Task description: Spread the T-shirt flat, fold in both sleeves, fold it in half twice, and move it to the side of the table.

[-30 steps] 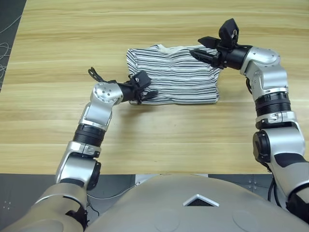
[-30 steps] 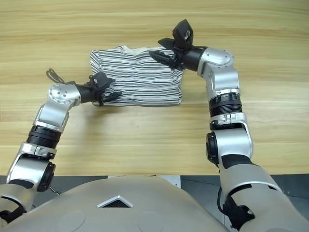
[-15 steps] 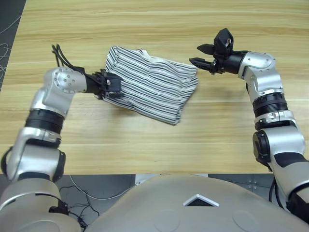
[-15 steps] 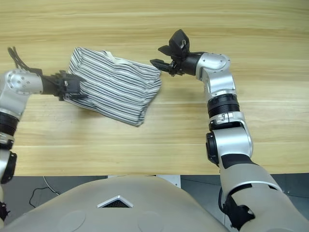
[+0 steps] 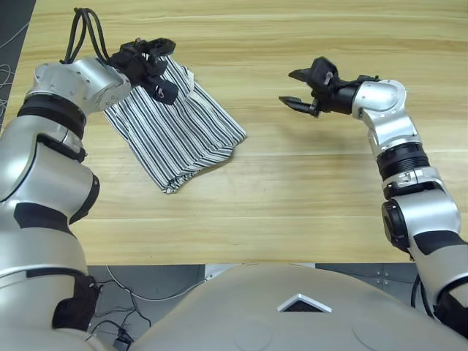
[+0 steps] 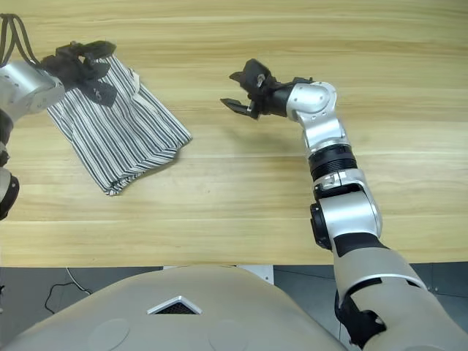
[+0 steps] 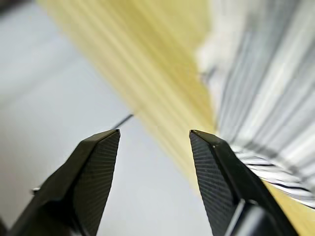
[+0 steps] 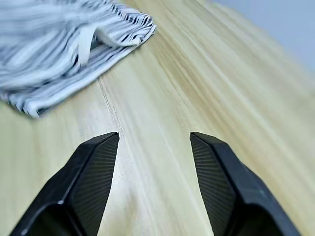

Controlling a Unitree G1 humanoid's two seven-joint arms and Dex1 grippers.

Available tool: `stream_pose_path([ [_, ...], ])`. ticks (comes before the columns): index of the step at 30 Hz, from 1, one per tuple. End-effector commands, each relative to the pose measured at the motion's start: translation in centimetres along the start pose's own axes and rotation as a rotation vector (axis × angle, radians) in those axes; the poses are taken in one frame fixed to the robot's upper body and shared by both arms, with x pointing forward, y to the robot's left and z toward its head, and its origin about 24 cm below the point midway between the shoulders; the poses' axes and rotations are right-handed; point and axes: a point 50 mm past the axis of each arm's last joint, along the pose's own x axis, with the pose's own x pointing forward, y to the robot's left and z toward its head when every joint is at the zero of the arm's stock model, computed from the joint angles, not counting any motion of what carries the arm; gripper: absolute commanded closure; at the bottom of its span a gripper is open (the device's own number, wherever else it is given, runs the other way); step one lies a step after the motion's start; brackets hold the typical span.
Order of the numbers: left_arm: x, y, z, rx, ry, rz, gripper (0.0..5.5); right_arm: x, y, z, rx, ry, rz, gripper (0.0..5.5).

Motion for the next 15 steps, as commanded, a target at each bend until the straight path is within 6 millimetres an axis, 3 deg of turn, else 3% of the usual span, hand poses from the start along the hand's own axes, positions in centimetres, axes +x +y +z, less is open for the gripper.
stream_pose_path([
  [1, 0.7, -0.3, 1.2, 0.021, -0.049, 0.028, 2.86, 1.8, 1.7, 0.9, -0.317, -0.007, 0.077, 2.83],
  [4, 0.9, -1.0, 1.9, -0.059, -0.048, -0.005, 2.86, 2.3, 2.1, 1.0, -0.387, -0.025, 0.075, 2.83],
  [9, 0.2, -3.4, 0.8, -0.676, 0.152, -0.190, 2.86, 2.0, 1.7, 0.8, -0.399, -0.030, 0.035, 2.83],
  [12, -0.4, -4.4, 0.0, -0.776, 0.253, -0.282, 2.86, 2.1, 1.6, 0.8, -0.405, -0.037, 0.028, 2.83],
  [15, -0.7, -3.7, -1.2, -0.846, 0.305, -0.272, 2.86, 2.0, 1.5, 0.9, -0.411, -0.040, 0.024, 2.83],
])
